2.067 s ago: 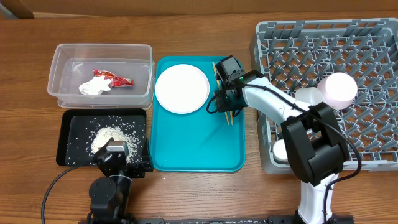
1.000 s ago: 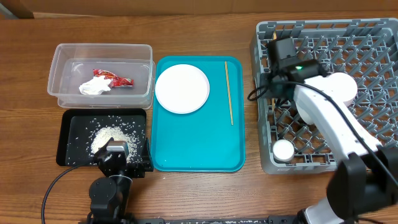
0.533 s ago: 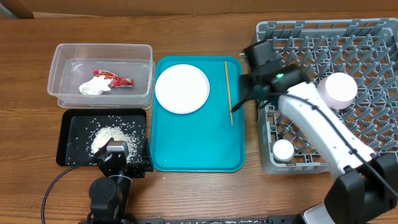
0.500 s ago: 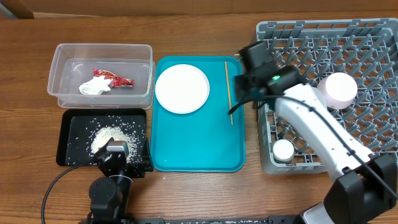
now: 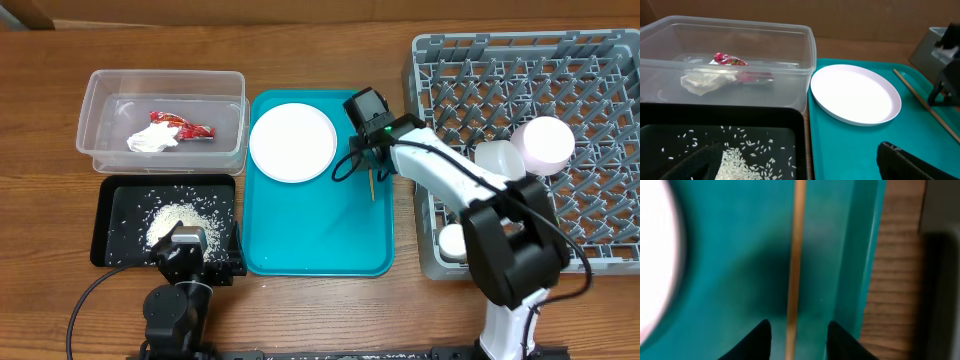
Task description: Sort waste into correct bins and load items into the dishwasher
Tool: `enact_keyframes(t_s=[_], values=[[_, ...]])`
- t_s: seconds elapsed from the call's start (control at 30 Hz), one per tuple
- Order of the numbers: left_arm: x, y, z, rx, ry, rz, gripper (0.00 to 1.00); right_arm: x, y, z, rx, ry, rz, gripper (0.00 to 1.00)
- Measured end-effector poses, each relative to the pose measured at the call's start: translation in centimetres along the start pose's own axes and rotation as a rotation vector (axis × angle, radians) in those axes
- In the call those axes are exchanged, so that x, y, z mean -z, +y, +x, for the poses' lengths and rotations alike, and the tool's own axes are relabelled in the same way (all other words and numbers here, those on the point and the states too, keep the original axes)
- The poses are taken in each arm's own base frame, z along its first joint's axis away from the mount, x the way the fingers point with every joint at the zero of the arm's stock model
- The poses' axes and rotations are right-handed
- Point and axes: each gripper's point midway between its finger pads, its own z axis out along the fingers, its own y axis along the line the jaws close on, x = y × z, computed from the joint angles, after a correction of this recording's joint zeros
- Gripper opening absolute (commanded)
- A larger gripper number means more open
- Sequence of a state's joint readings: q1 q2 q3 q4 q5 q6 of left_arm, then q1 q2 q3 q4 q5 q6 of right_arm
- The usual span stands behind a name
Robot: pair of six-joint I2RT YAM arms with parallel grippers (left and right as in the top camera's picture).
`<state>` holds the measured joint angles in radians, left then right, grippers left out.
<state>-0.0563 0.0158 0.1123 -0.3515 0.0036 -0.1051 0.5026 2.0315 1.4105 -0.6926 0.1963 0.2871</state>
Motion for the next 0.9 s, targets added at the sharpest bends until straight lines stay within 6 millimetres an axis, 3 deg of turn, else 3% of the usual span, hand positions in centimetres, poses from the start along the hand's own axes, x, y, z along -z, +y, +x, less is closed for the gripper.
enact_keyframes(t_s=[0.07,0.17,0.43,0.53,0.7,0.8,0.9], values=[[0.0,0.0,0.0,0.0,0.0,0.0,1.0,-0.8,0.2,0.6,0.006,0.026,-0.003,0.13],[0.0,0.0,0.0,0.0,0.0,0.0,1.0,-1.4,0.4,1.3,0.007,0.056,-0.012,0.04],[0.0,0.0,0.0,0.0,0.0,0.0,1.0,0.0,0.1,2.6,-0.002,0.117,-0.011,0.04],[0.0,0.0,0.0,0.0,0.0,0.0,1.0,2.7,0.2,1.3,-0.015,0.058,-0.04,0.04],[0.0,0.0,0.0,0.0,0.0,0.0,1.0,11.4,-0.9,-2.7,-0.059,-0.15,-0.094,0.04],[0.0,0.0,0.0,0.0,0.0,0.0,1.0,16.1,-4.3,-4.5,-0.105,-0.263,-0.049,0.04],[0.0,0.0,0.0,0.0,0.0,0.0,1.0,17.1,-8.0,-5.0,-0.134,-0.282,0.027,0.04]])
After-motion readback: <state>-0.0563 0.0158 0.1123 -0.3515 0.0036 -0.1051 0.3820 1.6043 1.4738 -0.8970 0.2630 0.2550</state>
